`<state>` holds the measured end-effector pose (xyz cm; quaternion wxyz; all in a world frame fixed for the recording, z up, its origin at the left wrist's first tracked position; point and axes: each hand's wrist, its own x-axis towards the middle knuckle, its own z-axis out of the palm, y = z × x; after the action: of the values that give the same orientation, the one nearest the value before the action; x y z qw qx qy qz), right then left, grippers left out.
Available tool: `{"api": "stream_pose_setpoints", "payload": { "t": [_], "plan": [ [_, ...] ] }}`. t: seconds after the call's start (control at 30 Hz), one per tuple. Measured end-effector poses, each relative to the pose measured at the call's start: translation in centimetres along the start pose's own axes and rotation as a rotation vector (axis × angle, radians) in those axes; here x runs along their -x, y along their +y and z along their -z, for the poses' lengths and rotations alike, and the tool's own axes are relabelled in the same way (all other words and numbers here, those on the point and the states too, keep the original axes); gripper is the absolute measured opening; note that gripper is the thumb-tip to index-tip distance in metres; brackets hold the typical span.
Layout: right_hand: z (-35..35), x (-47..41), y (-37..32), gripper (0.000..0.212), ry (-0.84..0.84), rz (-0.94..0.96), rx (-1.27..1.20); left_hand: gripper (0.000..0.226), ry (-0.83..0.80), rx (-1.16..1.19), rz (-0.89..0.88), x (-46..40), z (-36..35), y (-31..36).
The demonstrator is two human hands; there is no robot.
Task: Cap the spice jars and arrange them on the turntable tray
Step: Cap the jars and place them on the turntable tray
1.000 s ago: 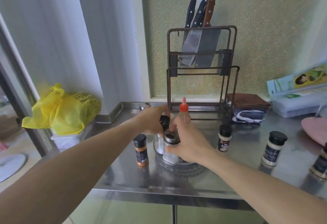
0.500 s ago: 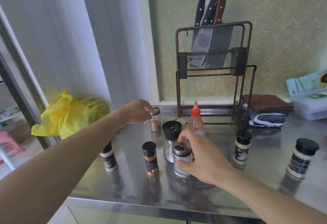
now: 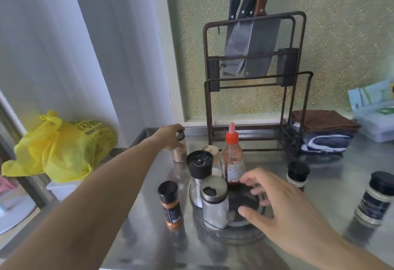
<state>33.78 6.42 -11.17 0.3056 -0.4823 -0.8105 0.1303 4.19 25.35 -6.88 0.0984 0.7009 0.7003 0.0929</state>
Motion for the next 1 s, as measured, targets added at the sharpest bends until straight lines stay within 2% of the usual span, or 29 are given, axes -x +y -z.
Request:
{"api": "stream_pose_setpoints", "payload": {
  "t": [0.2,0.33,0.57,0.7,0.83,1.0],
  "plan": [
    [-1.1,0.1,0.8,0.044,-0.017,-0.039,-0.006,0.059,0.095,0.067,0.024,0.6,-0.8,-0.4],
    [-1.1,0.4,0.7,0.045,-0.021,-0.056,0.0,0.053,0.231,0.095,0.0,3.7,2.4,0.3],
    [0.3,2.4,0.4,0.045,-0.005,-0.094,0.052,0.052,0.344,0.098,-0.215,12.8,11.2,7.8],
    [1.4,4.3,0.7,0.045,-0.005,-0.123,0.08,0.052,0.266,0.083,-0.361,16.5,11.8,13.4],
    [2.5,6.2,0.9,0.043,0.004,-0.147,0.085,0.052,0.117,-0.016,-0.489,17.6,8.5,16.9],
    [3.3,8.5,1.1,0.041,0.008,-0.178,0.079,0.052,-0.095,-0.142,-0.5,17.5,3.1,17.9]
  ]
}}
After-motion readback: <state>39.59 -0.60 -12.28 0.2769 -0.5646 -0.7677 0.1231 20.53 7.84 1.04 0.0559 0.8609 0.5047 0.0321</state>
